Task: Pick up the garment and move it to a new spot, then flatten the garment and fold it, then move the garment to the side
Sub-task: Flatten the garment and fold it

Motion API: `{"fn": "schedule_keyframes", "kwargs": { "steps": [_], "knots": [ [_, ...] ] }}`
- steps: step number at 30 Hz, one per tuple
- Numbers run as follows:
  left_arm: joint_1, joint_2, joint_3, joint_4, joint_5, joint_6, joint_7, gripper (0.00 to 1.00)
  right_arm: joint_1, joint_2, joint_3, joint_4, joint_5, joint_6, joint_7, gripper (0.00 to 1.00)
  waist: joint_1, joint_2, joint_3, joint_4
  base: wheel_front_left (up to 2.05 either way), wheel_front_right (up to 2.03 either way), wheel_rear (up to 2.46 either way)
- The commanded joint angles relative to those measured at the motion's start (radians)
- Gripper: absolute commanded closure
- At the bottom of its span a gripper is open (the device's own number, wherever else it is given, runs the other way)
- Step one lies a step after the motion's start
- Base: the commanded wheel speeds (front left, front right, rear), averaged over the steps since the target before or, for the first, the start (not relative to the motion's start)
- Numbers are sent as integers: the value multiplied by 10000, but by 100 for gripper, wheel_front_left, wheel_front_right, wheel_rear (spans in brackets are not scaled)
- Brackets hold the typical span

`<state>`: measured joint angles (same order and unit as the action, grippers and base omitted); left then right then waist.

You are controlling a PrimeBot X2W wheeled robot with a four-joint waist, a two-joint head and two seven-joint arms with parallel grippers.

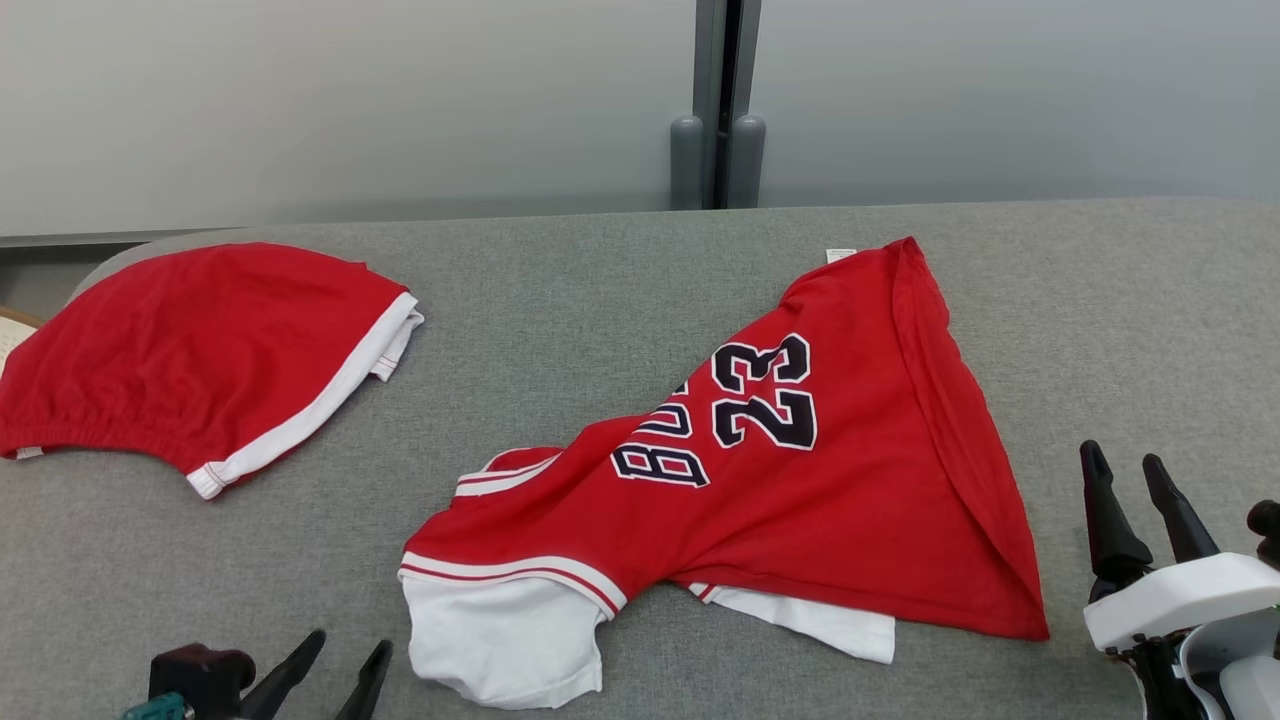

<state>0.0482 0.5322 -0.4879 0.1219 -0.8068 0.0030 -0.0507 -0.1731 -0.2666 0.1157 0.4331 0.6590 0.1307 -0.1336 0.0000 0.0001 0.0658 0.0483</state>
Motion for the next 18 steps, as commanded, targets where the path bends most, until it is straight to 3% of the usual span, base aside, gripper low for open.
{"fn": "schedule_keyframes", "kwargs": {
  "steps": [1,5,16,17,18],
  "knots": [
    [95,126,-107,153,190,83,86,0,56,-64,13,-15,48,0,-84,0,0,-1,19,-10,0,0,0],
    [-186,310,-766,579,927,-39,455,0,-31,-156,-13,-37,76,0,-79,0,0,-1,118,-48,0,0,0],
    [-1340,-521,-1467,1717,1170,-751,338,0,-243,-162,147,7,72,0,-90,0,0,-1,351,-367,0,0,0],
    [-1400,-559,-1495,1785,1171,-798,313,12,-247,-170,154,27,71,0,-98,0,0,-1,362,-373,0,0,0],
    [-1448,-581,-1519,1849,1157,-829,314,67,-257,-175,158,42,78,0,-108,0,0,-1,371,-368,0,0,0]
  ]
}}
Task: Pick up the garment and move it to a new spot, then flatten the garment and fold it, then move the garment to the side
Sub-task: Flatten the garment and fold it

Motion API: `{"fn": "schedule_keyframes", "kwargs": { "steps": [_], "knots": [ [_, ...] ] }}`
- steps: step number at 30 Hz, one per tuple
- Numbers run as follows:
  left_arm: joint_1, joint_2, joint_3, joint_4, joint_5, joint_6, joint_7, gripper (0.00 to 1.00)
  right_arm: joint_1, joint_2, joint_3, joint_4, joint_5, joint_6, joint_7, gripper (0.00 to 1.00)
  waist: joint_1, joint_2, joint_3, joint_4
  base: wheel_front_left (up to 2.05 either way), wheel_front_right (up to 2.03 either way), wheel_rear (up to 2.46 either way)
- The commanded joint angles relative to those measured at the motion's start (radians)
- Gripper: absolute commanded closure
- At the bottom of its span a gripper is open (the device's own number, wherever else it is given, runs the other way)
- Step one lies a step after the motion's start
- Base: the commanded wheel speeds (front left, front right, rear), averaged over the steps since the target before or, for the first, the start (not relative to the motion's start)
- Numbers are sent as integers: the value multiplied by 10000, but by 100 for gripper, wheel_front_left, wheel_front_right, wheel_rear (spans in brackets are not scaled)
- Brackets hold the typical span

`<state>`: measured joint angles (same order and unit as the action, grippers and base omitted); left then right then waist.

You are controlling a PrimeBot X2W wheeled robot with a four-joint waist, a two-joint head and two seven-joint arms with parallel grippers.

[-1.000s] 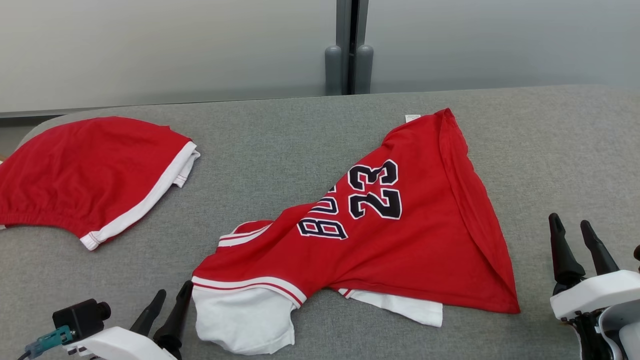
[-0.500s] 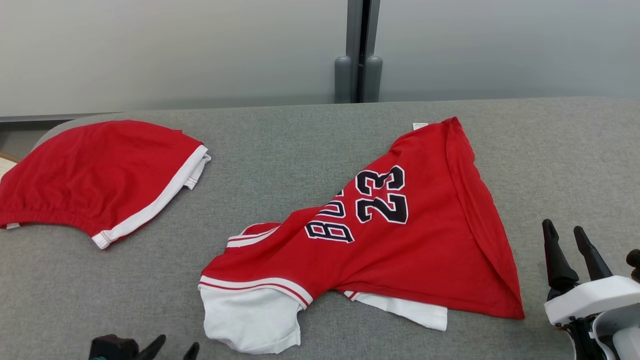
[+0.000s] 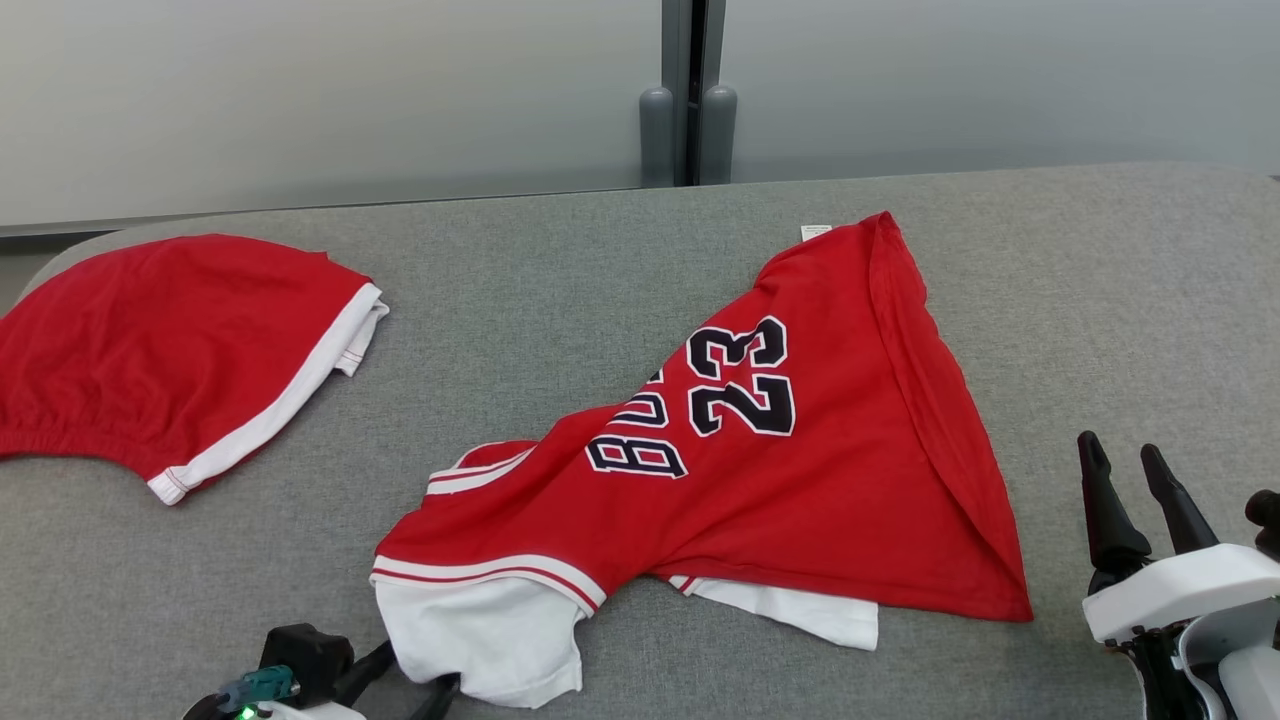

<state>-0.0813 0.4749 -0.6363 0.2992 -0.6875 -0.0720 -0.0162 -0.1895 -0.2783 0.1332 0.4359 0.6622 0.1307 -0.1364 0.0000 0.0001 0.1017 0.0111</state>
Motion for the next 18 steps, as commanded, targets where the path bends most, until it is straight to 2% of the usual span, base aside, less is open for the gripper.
{"fn": "schedule_keyframes", "kwargs": {
  "steps": [1,12,18],
  "knots": [
    [-183,-15,-98,141,-58,-136,38,100,-96,-51,-20,27,40,0,-79,0,0,-1,20,23,0,0,0],
    [42,159,-197,-339,-778,-396,463,100,-93,-55,-7,193,138,0,-191,0,0,-1,-87,742,0,0,0],
    [790,647,79,-1460,-1744,82,1553,100,37,-104,-95,269,201,0,-125,0,0,-1,-182,1048,0,0,0]
  ]
}}
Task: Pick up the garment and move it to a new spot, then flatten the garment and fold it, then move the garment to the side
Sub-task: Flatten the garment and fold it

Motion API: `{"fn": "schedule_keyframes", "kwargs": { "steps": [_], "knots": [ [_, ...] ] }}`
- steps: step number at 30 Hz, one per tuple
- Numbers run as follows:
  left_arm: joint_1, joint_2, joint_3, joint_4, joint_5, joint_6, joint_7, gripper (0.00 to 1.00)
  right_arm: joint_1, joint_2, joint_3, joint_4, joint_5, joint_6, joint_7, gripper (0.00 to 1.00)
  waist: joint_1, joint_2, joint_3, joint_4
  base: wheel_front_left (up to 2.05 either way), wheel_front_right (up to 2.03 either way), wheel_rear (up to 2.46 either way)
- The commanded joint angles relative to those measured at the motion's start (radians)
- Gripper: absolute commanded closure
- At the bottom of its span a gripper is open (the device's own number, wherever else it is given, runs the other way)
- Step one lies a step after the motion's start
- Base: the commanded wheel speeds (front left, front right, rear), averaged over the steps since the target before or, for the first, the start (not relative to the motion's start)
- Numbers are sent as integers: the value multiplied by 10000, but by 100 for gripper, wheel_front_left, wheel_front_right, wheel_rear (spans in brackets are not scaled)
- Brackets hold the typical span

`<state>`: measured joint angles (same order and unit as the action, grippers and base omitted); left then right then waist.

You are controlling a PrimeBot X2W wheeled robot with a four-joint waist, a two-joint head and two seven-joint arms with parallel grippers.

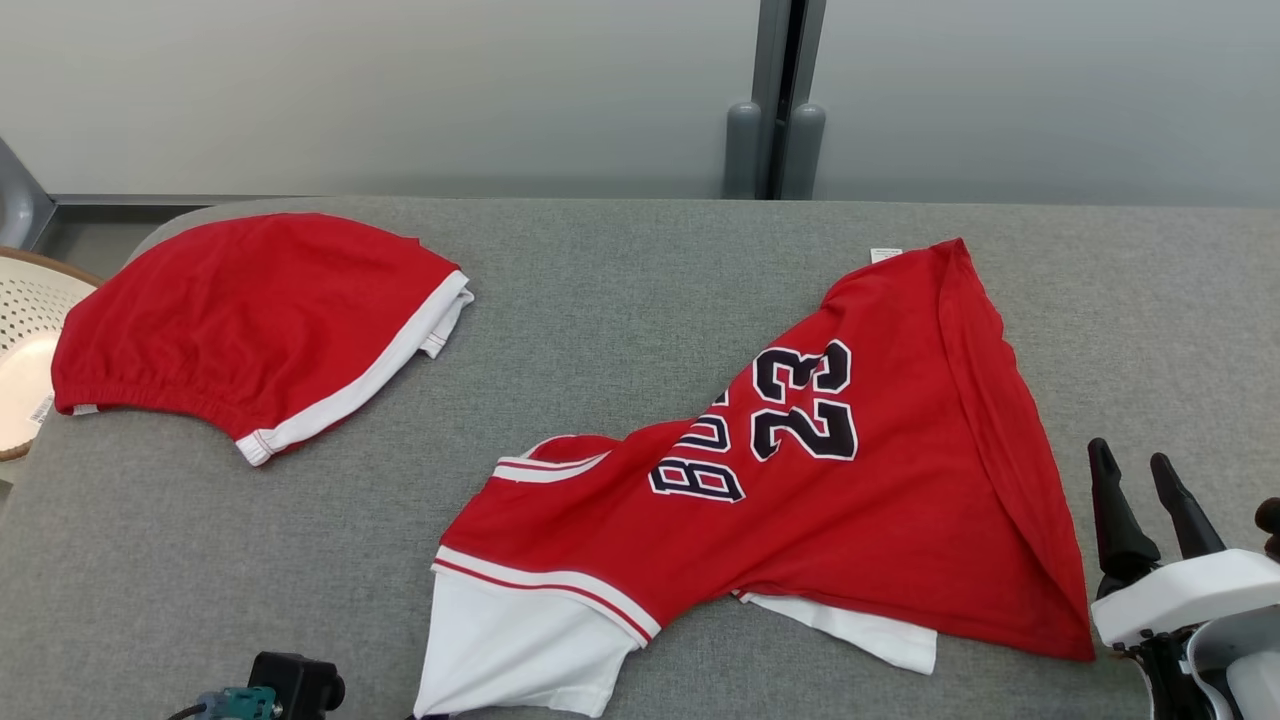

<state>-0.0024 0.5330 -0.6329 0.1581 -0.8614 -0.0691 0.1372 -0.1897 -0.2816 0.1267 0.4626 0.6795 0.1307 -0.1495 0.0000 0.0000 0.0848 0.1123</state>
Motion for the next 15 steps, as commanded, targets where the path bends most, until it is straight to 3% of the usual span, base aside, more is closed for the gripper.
{"fn": "schedule_keyframes", "kwargs": {
  "steps": [1,5,8,9,10,15],
  "knots": [
    [115,141,91,-281,-167,166,223,100,48,-92,-48,9,39,0,40,0,0,0,-15,64,0,0,0],
    [413,364,108,-795,-752,582,1185,100,41,-130,-64,79,98,0,277,0,0,0,-21,113,0,0,0],
    [439,233,148,-625,-1144,632,1494,100,22,-136,-63,126,73,0,411,0,0,0,-49,83,0,0,0],
    [424,253,108,-472,-1114,597,1548,63,9,-127,-32,119,57,0,463,0,0,0,-66,52,0,0,0],
    [352,250,132,-330,-1072,576,1480,0,2,-132,-11,105,53,0,506,0,0,0,-81,20,0,0,0],
    [124,180,379,-50,-814,477,671,0,58,-193,-8,-77,-49,0,396,0,0,0,-170,-125,0,0,0]
  ]
}}
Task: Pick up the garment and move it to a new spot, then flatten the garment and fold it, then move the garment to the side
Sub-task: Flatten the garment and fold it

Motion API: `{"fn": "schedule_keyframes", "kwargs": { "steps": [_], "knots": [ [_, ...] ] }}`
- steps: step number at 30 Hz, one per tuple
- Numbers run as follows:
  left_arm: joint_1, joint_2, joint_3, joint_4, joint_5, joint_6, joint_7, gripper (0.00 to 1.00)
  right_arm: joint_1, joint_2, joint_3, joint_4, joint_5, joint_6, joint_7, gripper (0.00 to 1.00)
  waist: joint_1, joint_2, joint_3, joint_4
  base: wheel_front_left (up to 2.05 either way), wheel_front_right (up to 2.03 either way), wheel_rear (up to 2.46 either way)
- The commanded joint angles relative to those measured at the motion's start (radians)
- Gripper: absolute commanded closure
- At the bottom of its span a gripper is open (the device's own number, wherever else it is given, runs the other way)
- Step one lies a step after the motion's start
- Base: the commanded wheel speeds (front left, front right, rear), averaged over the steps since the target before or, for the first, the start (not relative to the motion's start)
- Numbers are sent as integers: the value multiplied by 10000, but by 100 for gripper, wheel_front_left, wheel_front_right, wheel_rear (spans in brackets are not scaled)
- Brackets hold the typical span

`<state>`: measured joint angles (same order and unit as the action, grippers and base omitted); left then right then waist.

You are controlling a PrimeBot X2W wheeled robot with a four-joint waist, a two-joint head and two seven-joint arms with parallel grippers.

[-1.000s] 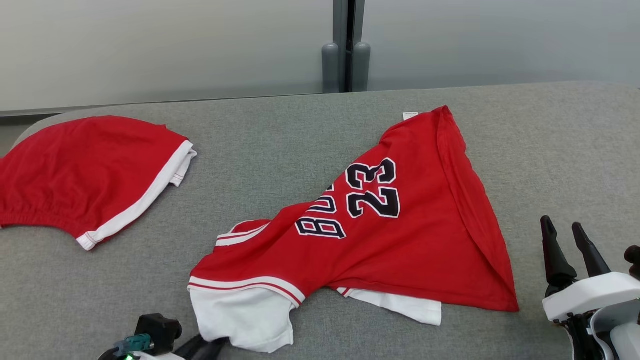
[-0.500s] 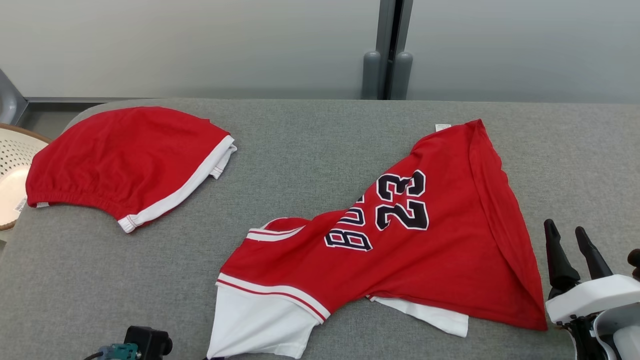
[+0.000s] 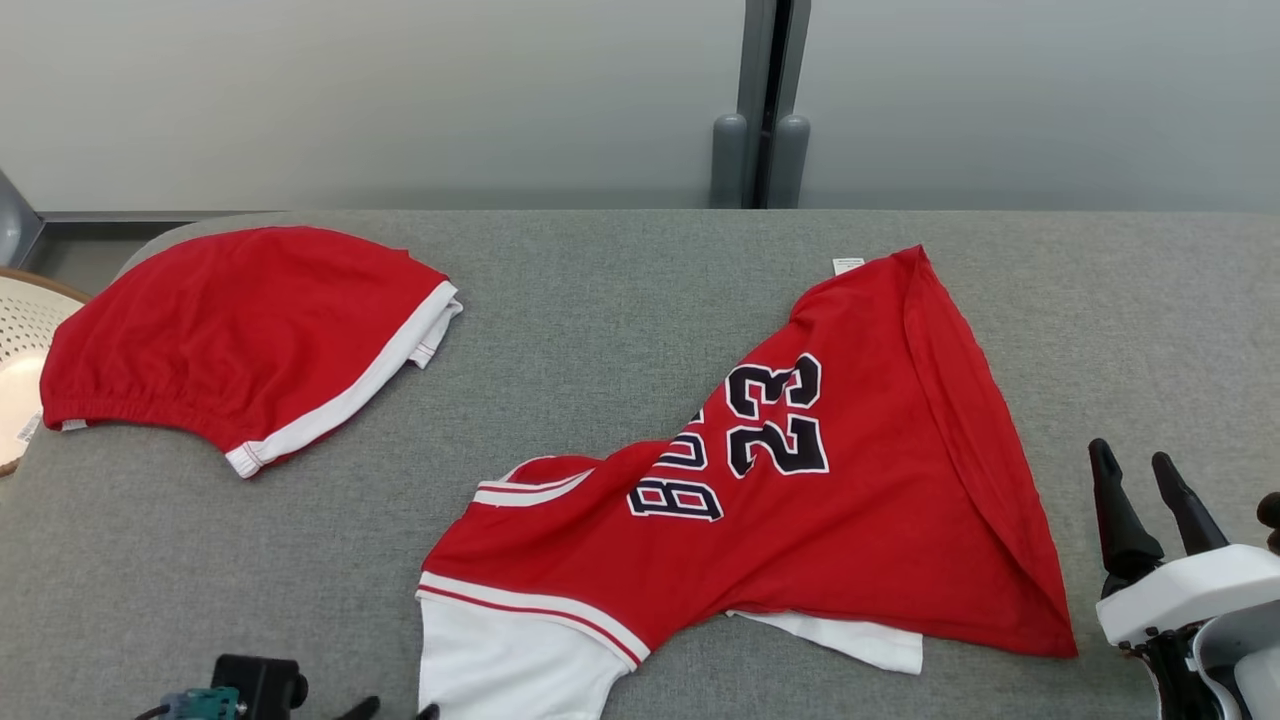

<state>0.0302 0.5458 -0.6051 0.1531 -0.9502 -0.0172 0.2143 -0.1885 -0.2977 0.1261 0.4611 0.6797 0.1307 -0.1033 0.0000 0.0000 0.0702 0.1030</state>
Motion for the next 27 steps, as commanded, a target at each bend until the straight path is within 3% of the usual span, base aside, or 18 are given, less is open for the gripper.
{"fn": "schedule_keyframes", "kwargs": {
  "steps": [1,4,5,11,14,22,27],
  "knots": [
    [-180,99,165,-37,173,-37,-345,0,73,-33,5,-122,-72,0,-141,0,0,0,-45,-63,0,0,0],
    [-147,332,490,-258,648,235,-1181,0,154,-24,10,-342,-159,0,-408,0,0,0,-111,-141,0,0,0],
    [-223,433,809,-466,1022,588,-1881,0,180,0,4,-517,-232,0,-650,0,0,0,-154,-187,0,0,0],
    [-278,484,1723,-1324,2071,1729,-3945,0,180,170,72,-1260,-637,0,-1264,0,0,0,-483,-401,0,0,0],
    [-103,366,2195,-1624,2517,2523,-4471,0,204,280,100,-1782,-868,0,-1472,0,0,0,-724,-562,0,0,0],
    [282,-171,2822,-2076,3186,3353,-4770,0,416,548,-156,-2268,-1988,0,-1559,0,0,0,-982,-867,0,0,0],
    [421,-665,2897,-1993,3263,3168,-4790,0,904,1001,-636,-1974,-2800,0,-1421,0,0,0,-1046,-872,0,0,0]
  ]
}}
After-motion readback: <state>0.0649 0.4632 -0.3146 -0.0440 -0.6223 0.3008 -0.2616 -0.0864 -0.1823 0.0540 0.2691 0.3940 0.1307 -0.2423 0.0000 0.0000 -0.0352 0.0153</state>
